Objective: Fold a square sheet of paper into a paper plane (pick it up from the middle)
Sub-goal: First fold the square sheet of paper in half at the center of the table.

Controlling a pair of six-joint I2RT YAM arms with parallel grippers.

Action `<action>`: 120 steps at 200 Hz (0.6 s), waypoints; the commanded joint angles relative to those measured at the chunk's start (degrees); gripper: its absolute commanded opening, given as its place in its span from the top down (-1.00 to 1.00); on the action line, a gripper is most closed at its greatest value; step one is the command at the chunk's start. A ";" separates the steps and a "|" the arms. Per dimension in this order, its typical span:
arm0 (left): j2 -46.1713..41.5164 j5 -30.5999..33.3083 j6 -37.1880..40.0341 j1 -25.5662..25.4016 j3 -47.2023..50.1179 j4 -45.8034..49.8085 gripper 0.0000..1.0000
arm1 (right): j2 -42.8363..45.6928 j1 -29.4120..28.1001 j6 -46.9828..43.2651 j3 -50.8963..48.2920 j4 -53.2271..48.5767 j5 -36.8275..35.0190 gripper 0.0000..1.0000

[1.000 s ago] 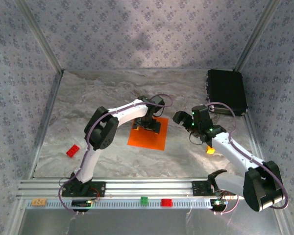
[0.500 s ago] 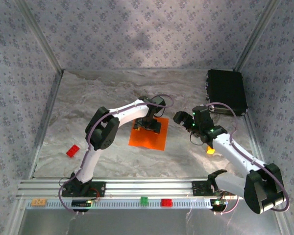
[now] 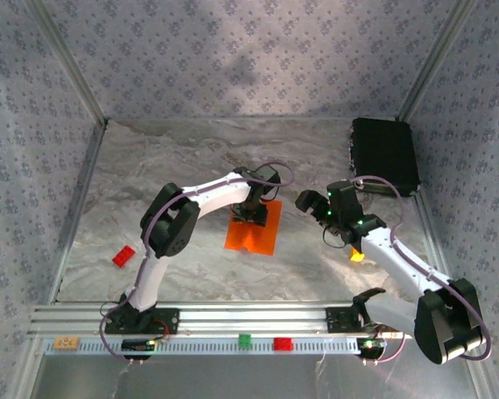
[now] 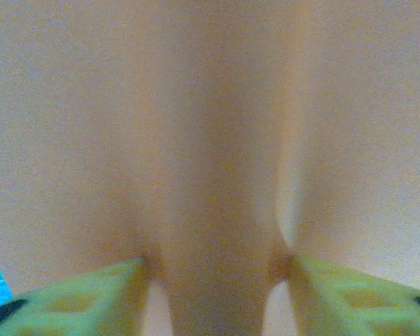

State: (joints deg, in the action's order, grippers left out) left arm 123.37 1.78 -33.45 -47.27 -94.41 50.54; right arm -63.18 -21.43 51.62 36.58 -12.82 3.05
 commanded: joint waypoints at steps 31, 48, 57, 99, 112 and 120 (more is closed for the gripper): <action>-10.69 -2.28 -0.51 1.04 9.17 -12.17 0.18 | 1.02 0.34 2.19 1.64 -3.63 -3.85 -0.98; -14.23 -9.61 -1.15 3.05 13.42 -19.29 0.18 | 1.51 0.43 1.95 2.19 -4.27 -5.22 -0.98; -15.39 -15.51 -1.73 4.50 15.30 -22.98 0.19 | 1.81 0.51 1.64 2.40 -4.56 -5.97 -0.98; -19.85 -33.42 -9.79 9.54 25.70 -41.59 0.21 | 4.40 0.94 -0.46 1.38 -1.82 -7.38 -0.98; -20.64 -35.52 -11.22 10.37 27.38 -44.33 0.21 | 5.38 1.17 -0.65 0.44 -0.51 -7.27 -0.97; -21.02 -36.77 -12.43 10.82 28.52 -46.33 0.20 | 5.96 1.30 -0.73 -0.36 0.83 -6.71 -0.96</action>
State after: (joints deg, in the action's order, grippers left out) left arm 104.97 -24.86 -40.95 -37.17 -68.69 14.98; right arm -59.40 -20.73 52.21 36.95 -14.87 -2.26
